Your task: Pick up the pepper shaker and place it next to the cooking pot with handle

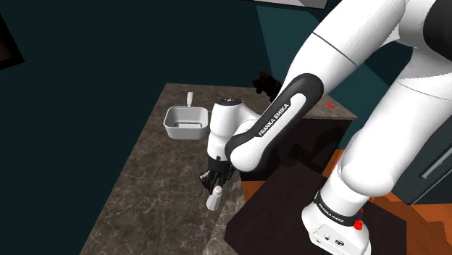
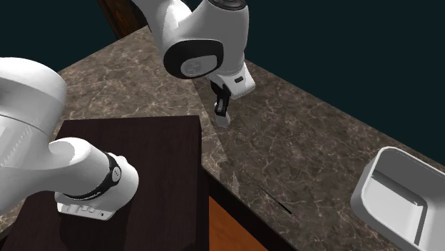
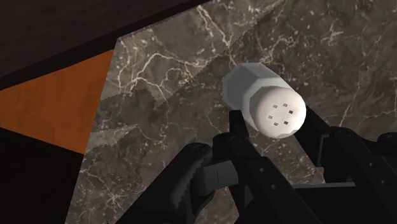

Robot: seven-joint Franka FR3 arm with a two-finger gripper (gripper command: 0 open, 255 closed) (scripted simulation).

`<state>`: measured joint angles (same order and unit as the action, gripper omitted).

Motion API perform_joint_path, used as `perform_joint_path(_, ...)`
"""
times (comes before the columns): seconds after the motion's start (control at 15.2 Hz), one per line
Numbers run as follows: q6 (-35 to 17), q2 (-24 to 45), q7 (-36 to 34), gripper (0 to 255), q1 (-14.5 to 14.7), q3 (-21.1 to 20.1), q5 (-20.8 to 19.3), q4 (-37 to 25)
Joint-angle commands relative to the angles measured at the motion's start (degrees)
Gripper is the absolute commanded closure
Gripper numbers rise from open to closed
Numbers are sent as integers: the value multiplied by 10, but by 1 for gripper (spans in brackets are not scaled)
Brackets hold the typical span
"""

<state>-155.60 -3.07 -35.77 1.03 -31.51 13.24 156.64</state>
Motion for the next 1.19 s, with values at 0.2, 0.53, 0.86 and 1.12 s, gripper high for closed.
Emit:
perform_joint_path(0.2,54,-52,20,255,9,5,32,-5)
perform_joint_path(0.53,108,-99,31,255,16,14,49,-13)
perform_joint_path(0.86,161,-141,36,255,22,24,57,-25)
perform_joint_path(1.12,201,-170,38,255,24,32,59,-37)
